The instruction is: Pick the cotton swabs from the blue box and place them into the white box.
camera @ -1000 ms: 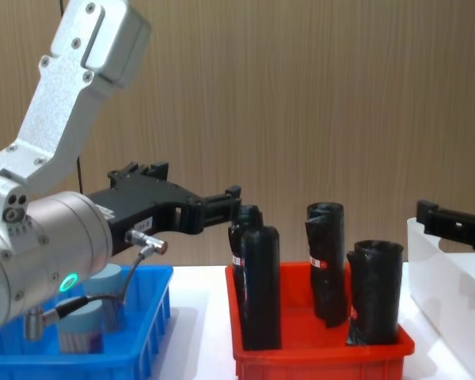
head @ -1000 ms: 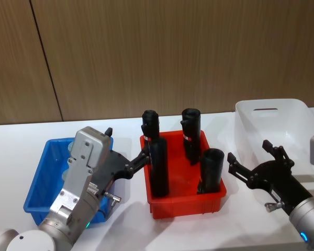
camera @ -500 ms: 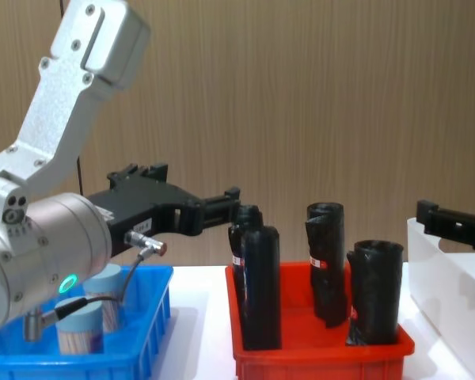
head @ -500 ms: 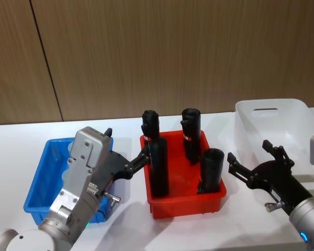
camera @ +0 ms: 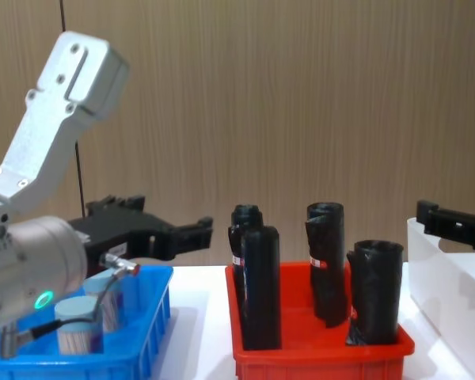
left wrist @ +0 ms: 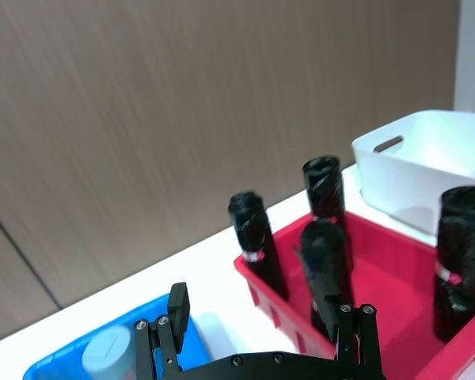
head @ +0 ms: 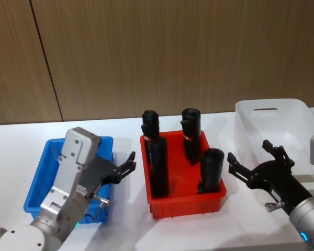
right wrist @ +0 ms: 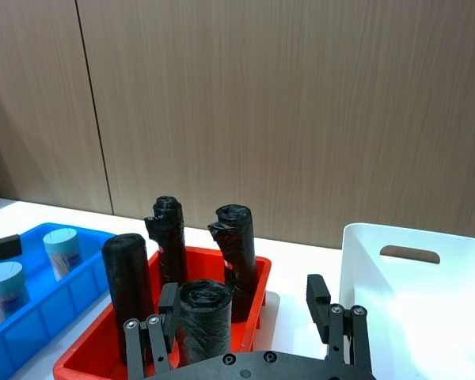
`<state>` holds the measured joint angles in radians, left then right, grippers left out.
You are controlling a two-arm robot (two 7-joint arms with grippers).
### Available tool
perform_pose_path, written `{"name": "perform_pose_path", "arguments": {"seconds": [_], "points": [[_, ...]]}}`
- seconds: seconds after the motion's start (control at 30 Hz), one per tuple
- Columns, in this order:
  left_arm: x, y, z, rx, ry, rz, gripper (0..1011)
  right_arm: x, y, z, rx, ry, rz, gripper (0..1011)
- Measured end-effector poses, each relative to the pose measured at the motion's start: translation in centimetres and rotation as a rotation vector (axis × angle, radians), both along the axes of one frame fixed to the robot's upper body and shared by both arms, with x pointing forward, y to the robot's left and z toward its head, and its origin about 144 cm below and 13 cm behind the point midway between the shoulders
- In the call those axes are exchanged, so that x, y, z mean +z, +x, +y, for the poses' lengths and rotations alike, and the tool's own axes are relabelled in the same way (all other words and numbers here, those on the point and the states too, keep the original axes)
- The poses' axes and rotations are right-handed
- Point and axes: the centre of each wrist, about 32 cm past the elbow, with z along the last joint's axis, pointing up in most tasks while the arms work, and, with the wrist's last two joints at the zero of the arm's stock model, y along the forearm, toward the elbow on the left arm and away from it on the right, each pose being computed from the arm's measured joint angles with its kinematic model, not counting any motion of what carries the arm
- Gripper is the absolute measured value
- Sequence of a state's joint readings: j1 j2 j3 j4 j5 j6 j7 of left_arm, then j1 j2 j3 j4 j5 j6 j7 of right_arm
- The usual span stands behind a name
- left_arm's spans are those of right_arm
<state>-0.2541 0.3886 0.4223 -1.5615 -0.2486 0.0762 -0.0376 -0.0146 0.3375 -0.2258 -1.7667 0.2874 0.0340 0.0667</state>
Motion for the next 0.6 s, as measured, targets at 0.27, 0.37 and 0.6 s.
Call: {"name": "perform_pose_path", "arguments": {"seconds": [0.27, 0.37, 0.6], "points": [[-0.3, 0.2, 1.3, 0.063, -0.024, 0.073, 1004, 0.0, 0.0, 0.0, 0.0, 0.0, 0.0, 1002], [-0.4, 0.2, 1.8, 0.095, -0.037, 0.104, 1004, 0.0, 0.0, 0.0, 0.0, 0.0, 0.0, 1002], [-0.8, 0.2, 2.9, 0.165, -0.071, 0.162, 1004, 0.0, 0.0, 0.0, 0.0, 0.0, 0.0, 1001]]}}
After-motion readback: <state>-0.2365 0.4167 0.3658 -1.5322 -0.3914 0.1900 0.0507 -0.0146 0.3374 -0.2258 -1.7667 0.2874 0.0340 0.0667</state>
